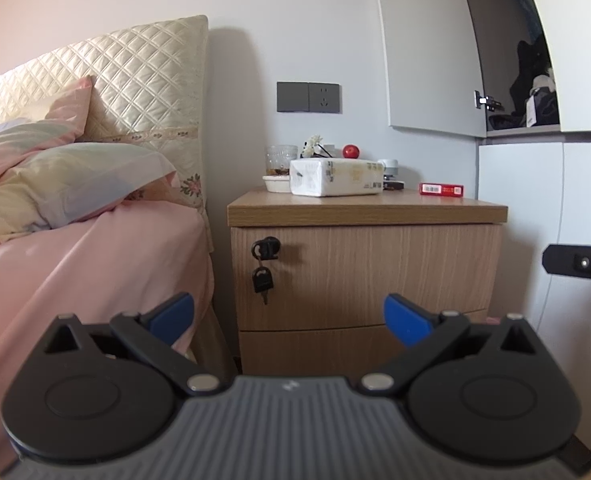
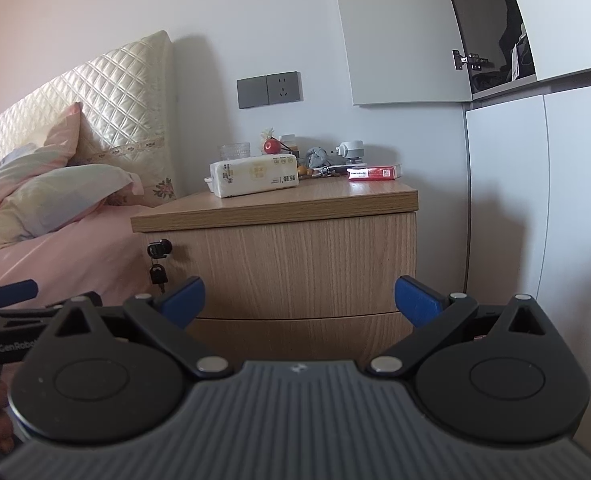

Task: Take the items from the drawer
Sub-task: 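Move both tools toward the wooden nightstand drawer, then bring the left gripper to the black ring pull on the drawer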

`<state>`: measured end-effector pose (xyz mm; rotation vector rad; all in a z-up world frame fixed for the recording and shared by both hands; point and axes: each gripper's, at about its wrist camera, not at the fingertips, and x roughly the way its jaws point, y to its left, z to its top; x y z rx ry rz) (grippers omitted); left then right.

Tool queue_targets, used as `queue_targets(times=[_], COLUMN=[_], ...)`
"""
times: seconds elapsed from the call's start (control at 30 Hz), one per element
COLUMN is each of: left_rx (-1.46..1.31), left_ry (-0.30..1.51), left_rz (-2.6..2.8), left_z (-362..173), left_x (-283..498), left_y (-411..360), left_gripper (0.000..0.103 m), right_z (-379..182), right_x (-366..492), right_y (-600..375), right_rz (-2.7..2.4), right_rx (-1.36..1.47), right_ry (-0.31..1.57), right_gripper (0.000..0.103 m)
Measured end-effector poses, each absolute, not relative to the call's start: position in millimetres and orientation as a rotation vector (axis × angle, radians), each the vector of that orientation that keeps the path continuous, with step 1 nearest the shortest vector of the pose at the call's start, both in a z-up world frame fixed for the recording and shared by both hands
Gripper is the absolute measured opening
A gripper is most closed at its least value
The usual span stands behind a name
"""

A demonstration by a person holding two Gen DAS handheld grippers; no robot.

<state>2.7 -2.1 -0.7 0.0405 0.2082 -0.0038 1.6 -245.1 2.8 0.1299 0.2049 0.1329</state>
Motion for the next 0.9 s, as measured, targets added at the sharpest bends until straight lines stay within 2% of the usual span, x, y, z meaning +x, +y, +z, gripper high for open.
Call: queue_targets(times=[0.7, 0.9], left_rx=[0.019, -0.016], left_ry=[0.163, 0.151], left_rz=[-0.073, -0.033], left_z=[9, 10], left_x=[0, 10], left_y=[-1, 6], left_gripper=[0.103, 0.103], right_z=[18, 24], right_x=[-2, 10], right_y=[-271, -270], right_rz=[0.171, 0.17], right_rx=[0.253, 0.281], right_ry=[0.064, 0.073], right_gripper=[0.103, 0.103])
